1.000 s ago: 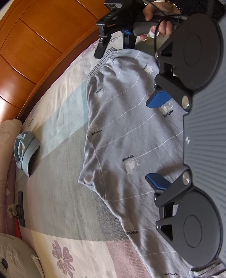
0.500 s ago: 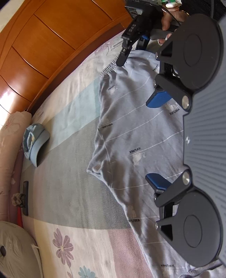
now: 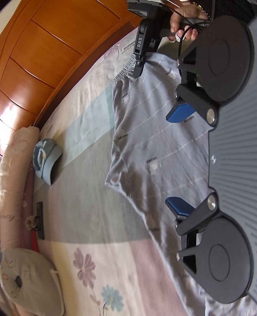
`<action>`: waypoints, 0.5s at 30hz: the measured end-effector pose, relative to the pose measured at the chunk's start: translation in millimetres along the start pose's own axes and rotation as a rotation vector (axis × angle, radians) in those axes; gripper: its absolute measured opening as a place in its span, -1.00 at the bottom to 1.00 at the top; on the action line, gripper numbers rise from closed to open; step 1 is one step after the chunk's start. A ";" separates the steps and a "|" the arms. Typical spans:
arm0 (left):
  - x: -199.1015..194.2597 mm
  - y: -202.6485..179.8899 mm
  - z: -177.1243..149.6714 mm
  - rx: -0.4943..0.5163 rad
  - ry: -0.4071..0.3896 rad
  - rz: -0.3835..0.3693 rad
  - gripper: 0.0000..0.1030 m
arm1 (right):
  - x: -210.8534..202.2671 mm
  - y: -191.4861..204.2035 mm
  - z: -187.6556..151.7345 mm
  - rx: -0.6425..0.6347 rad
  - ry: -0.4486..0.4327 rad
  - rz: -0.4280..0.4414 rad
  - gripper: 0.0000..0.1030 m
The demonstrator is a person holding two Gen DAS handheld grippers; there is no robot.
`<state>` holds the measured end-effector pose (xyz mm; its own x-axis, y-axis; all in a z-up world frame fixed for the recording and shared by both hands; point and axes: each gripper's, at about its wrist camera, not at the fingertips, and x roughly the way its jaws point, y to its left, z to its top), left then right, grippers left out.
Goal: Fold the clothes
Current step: 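Lift the waistband with the right gripper and fold it over the sweatpants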
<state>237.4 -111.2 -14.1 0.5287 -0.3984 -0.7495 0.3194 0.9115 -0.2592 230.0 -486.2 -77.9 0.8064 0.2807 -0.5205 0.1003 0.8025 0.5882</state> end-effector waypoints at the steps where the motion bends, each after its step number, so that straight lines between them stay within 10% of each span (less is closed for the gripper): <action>1: -4.4 1.8 0.3 0.003 -0.001 0.003 0.60 | -1.4 2.9 0.7 -0.012 0.002 -0.006 -0.52; 15: -61.7 47.5 -17.0 0.004 -0.050 -0.012 0.60 | -17.0 75.0 6.9 -0.246 -0.015 -0.066 -0.52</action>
<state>206.5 -41.6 9.4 0.5636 -0.4139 -0.7149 0.3290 0.9063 -0.2653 227.8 -434.5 -20.7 0.8116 0.2173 -0.5423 0.0095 0.9232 0.3841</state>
